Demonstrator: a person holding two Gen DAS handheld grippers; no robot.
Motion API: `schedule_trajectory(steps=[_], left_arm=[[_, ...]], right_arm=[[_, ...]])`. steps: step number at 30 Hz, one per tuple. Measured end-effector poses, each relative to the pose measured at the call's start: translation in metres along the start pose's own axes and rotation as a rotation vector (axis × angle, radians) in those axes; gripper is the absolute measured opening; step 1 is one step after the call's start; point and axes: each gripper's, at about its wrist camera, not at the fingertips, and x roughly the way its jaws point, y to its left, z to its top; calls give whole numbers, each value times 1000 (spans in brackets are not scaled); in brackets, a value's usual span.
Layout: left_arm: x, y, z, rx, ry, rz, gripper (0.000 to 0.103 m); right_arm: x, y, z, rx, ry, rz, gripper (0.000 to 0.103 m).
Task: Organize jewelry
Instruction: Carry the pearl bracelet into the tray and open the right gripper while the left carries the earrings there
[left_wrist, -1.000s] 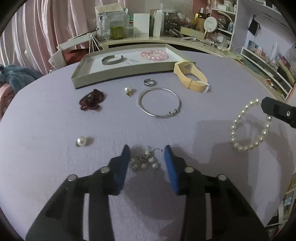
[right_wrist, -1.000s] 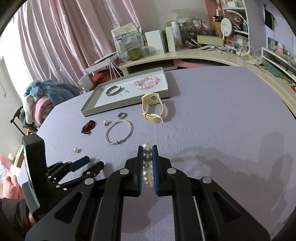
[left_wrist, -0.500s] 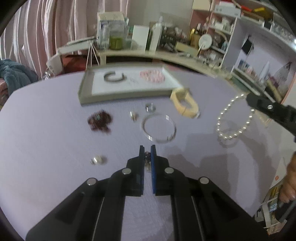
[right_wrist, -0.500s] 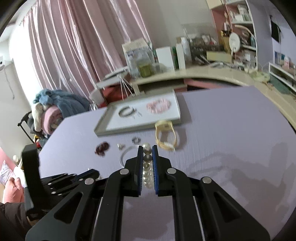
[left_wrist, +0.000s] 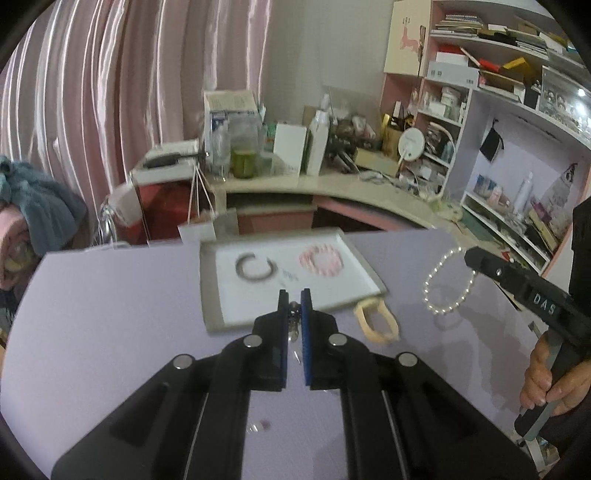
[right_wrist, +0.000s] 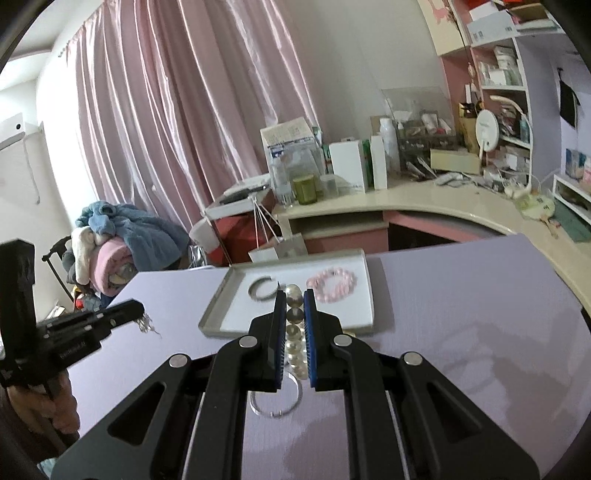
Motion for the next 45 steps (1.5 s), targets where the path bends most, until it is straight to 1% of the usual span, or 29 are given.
schedule_trajectory(steps=[5,8,13,16,20,22,27,33,36,37,39,40,41,45], left_arm=[[13,6,35,-6,-15,-1,6],[24,8,50,1,-16,-1,6],[45,14,69,5,-22,-6,6],[60,19,76,-1,-18,-7,6],[85,29,76,-14,7,-6,6],[96,34,75,-21,22,-6,6],[123,47,71,-31,56,-2,6],[145,60,70,-41,79,2,6],[152,64,69,-42,88,6,6],[154,64,69,-43,91,5,6],[156,65,67,-44,96,5,6],[157,65,67,-43,97,5,6],[158,66,67,-43,98,4,6],[159,66,66,-45,101,4,6]], right_arm=[[15,-1,15,-8,-3,5,10],[26,-2,26,-17,-3,3,10],[47,-3,41,-30,0,1,10],[66,-3,46,-44,22,-7,10],[97,-3,40,-51,78,-11,10],[118,-4,34,-43,125,-3,10],[156,-4,21,-10,211,25,10],[180,-11,9,35,275,50,10],[188,-16,4,34,308,37,10],[188,-18,0,33,315,14,11],[185,-26,-3,38,319,-4,20],[183,-29,-3,40,315,-11,35],[179,-31,-3,43,305,-18,46],[168,-41,-1,54,279,-43,46]])
